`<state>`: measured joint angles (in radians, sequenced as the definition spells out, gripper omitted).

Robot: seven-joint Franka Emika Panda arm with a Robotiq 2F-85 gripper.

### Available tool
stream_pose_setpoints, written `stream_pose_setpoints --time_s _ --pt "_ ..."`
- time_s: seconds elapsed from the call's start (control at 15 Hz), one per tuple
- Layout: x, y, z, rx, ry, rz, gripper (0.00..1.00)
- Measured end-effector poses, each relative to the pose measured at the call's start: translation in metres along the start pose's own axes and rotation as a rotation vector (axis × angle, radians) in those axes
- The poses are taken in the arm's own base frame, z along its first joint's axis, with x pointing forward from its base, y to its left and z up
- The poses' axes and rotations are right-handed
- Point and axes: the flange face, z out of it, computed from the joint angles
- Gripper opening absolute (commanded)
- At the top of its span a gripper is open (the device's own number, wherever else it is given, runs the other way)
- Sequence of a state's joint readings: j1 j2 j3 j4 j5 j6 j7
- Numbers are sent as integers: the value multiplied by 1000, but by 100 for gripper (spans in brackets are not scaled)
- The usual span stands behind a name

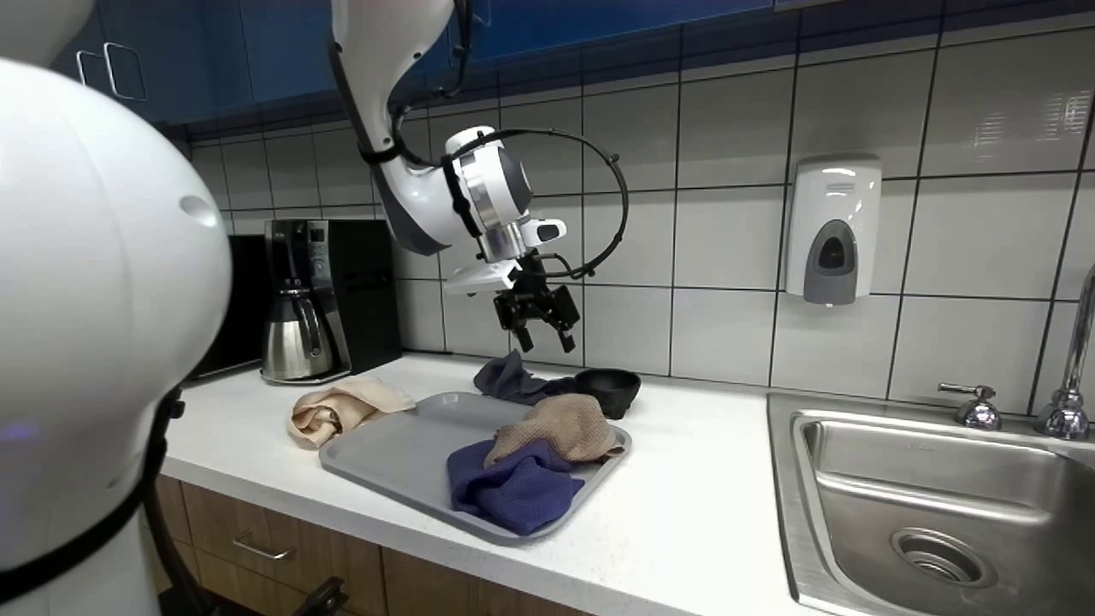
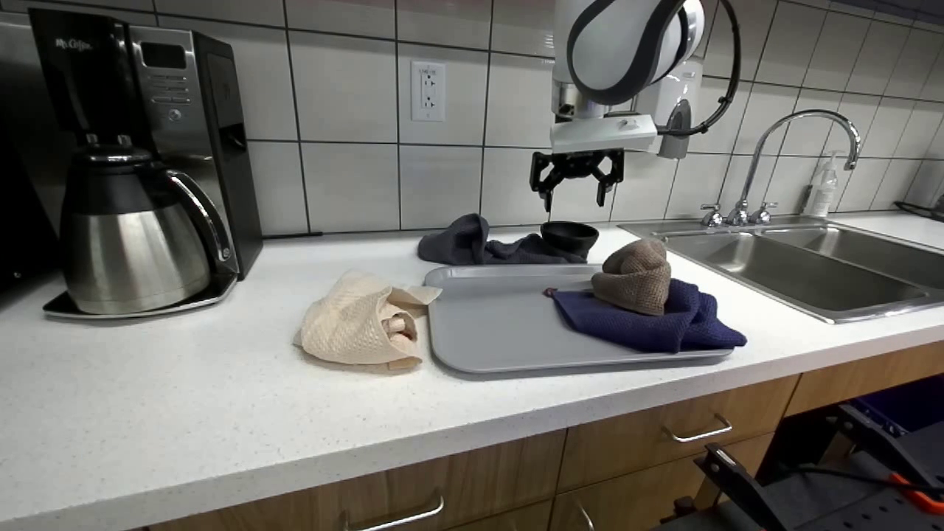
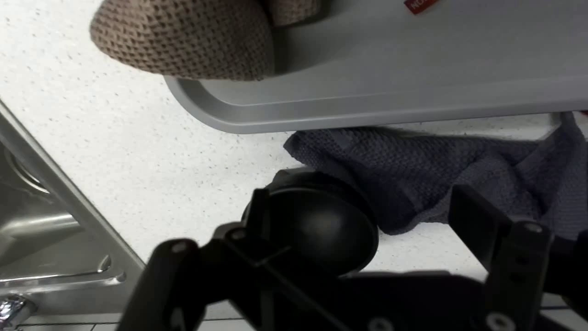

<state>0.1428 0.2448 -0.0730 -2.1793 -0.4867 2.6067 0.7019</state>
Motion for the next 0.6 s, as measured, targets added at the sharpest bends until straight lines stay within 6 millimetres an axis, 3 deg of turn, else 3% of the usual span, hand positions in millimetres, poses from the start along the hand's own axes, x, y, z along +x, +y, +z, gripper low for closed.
stream_pose_setpoints --time_s 0.6 --pt "20 -45 11 56 33 -9 100"
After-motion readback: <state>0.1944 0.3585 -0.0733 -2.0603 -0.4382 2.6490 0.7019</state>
